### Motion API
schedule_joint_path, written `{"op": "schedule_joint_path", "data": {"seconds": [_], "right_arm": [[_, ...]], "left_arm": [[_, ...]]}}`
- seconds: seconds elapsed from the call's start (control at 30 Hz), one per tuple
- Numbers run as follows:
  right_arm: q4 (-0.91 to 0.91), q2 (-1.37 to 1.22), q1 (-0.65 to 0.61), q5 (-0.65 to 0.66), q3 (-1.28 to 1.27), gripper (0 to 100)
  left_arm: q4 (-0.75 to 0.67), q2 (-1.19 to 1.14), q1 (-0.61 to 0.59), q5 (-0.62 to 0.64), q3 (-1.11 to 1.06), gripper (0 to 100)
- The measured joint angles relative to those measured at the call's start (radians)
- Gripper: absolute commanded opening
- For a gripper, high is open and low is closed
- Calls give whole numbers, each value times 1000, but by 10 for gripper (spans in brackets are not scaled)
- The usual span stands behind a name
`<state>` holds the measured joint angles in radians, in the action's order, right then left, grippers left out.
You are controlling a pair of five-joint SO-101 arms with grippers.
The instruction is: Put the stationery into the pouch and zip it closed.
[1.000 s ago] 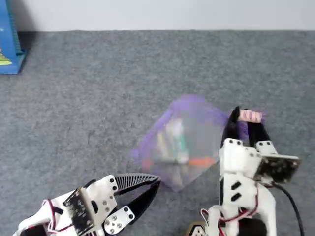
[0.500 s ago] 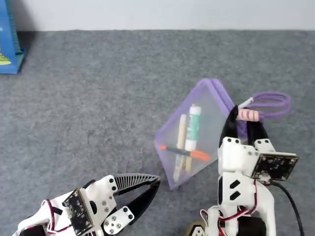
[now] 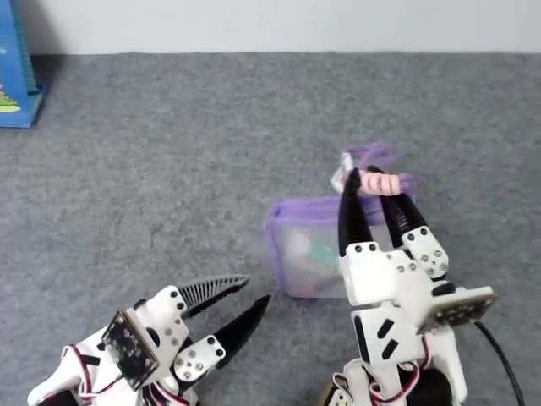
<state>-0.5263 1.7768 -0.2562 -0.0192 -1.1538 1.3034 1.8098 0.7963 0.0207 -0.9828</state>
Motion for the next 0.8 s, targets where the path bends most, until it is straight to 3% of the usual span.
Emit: {"op": "schedule_joint_path", "data": {"seconds": [0.23, 0.4, 0.8], "right_arm": [[-46, 2, -25, 0, -2, 192], [-57, -43, -61, 3, -75, 193], [235, -479, -61, 5, -66, 197]], "left_arm": [[0, 0, -126, 71, 0, 232], [0, 0, -169, 91, 0, 232], [0, 0, -173, 92, 0, 231]]}}
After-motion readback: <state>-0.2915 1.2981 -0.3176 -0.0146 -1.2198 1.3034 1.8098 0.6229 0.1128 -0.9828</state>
